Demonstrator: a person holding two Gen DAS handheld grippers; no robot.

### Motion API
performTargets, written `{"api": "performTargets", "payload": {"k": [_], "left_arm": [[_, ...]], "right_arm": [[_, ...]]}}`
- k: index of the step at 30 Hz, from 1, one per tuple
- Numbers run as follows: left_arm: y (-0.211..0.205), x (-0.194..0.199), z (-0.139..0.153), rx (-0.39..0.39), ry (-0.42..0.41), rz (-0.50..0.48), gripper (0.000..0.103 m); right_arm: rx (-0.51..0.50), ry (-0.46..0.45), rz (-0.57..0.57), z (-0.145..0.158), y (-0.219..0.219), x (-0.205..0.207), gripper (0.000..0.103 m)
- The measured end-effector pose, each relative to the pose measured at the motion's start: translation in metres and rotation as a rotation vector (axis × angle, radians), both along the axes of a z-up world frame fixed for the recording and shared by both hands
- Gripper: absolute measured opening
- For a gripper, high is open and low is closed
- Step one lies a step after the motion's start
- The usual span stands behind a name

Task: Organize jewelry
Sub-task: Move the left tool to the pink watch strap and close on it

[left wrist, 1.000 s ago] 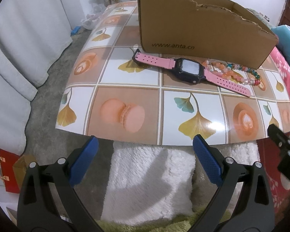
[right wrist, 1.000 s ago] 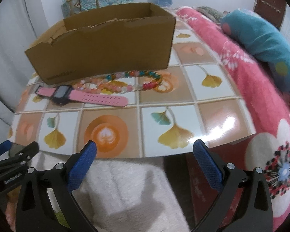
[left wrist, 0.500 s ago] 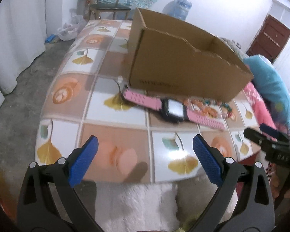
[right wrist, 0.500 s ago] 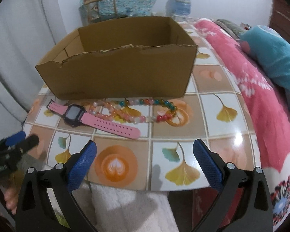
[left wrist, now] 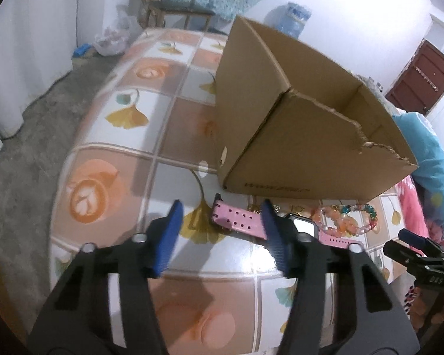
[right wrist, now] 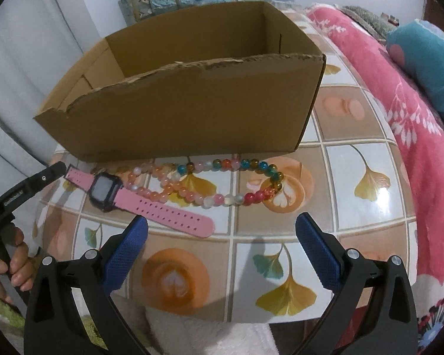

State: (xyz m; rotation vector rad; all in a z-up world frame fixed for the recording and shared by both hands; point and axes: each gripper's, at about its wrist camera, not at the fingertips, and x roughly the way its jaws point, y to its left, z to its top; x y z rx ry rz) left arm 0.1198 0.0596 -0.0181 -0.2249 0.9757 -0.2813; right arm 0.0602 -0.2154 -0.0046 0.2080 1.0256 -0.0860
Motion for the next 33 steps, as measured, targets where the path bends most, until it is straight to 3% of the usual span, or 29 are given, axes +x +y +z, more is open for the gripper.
{"api": "performTargets", "payload": {"k": [2,7,14,24,33], "left_arm": [[-0.002,0.006,-0.006,0.002,0.029,-0.006,0.036],[-0.001,0.012,-0.016,0.009,0.069,-0.006,0.027],[-0.006,0.009,-0.009,0.024,0.035,-0.047,0.006],[0.006,-0.035,0.020,-0.049,0.036,-0.106,0.004],[0.023,-0.064,-0.003,-0.022,0.109,-0.042,0.004]], "right_arm": [[0.007,0.002,-0.008,-0.001,-0.004,0.004,0.097],[0.022,0.003,-0.018,-0.003,-0.010,0.009,0.097],[0.046,0.000,-0.025,-0.003,-0.016,0.007,0.097],[0.072,0.003,-0.037,-0.001,-0.023,-0.013,0.097],[0.184,0.025,0.009,-0.005,-0.011,-0.015,0.096]]}}
